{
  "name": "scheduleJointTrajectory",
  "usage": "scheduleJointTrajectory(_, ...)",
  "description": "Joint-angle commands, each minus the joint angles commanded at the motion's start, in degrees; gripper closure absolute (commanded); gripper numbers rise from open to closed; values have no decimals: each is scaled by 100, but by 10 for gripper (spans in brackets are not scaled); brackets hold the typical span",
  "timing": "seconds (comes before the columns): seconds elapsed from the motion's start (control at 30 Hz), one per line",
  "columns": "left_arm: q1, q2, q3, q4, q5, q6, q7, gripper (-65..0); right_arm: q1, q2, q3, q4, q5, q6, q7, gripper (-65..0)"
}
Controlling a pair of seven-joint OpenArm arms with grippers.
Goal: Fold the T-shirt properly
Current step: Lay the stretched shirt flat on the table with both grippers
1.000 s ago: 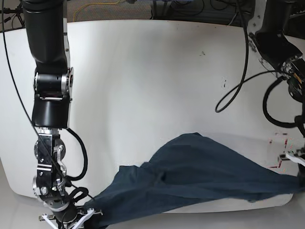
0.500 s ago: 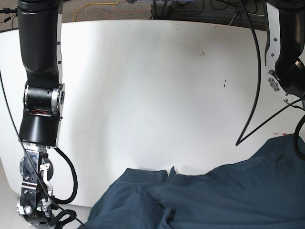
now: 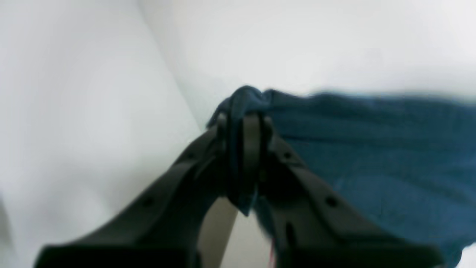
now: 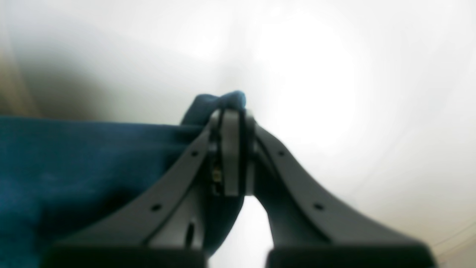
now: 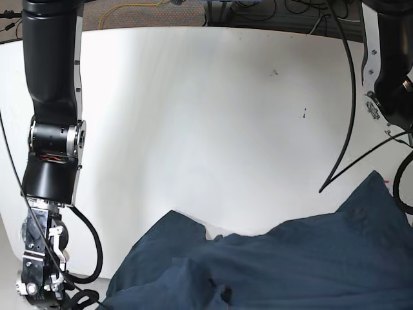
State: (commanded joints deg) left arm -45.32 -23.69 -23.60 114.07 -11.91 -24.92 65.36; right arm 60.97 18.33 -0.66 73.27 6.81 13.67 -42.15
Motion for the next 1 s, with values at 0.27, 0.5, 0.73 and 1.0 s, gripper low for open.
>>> scheduleJointTrajectory(0.27, 1073, 9, -264, 62, -255, -9, 0, 0, -1257, 26, 273, 835, -26, 0, -343, 0)
scheduleJointTrajectory(0.5, 2514, 9, -1029, 88, -1178, -9, 9, 0, -2734, 9, 712, 1538, -26, 0, -378, 0)
scheduleJointTrajectory(0.73, 4000, 9, -1811, 88, -1925, -9, -9, 0, -3982, 0, 914, 2119, -18, 0, -378, 0)
scheduleJointTrajectory(1.0, 5758, 9, -2646, 88, -2927, 0, 0, 0, -5327, -18, 923, 2629, -26, 0, -378, 0)
